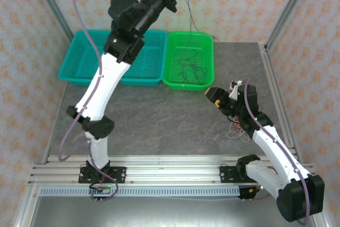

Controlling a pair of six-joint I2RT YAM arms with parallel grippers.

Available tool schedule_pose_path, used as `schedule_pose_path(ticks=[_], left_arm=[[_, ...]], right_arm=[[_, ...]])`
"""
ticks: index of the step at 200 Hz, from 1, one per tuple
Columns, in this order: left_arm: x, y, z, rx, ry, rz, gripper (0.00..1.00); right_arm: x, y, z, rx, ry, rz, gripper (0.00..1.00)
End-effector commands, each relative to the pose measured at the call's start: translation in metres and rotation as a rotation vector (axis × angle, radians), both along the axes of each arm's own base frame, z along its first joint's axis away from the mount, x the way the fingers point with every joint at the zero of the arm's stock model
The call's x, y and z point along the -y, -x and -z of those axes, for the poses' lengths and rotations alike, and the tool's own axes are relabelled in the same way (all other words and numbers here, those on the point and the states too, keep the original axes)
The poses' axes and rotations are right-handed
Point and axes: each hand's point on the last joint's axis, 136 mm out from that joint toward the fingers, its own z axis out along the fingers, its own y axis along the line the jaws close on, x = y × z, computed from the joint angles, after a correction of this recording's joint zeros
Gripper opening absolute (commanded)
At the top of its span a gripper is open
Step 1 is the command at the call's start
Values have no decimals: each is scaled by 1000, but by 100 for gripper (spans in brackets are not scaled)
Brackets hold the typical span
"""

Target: Untangle the cables

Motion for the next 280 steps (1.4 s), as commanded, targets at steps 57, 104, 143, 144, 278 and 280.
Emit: schedule_pose_path(ticks=[57, 104, 143, 144, 278, 280], left_arm=[[29, -132, 149, -264, -93, -47, 0], [12, -187, 305, -634, -129, -196, 0], [-4, -198, 408, -864, -240, -320, 0], [-5, -198, 409, -867, -241, -324, 0], [-41, -20, 257, -644, -27, -64, 79], [-42, -16, 261, -648, -32, -65, 79]], right_arm=[[6, 5, -1, 35, 56, 2, 79], [10, 4, 9, 12, 64, 31, 79], [14, 6, 15, -15, 69, 56, 79], [15, 6, 15, -16, 70, 59, 79], [197, 54, 65, -294, 489, 897, 92], [200, 55, 65, -297, 507, 908, 94]])
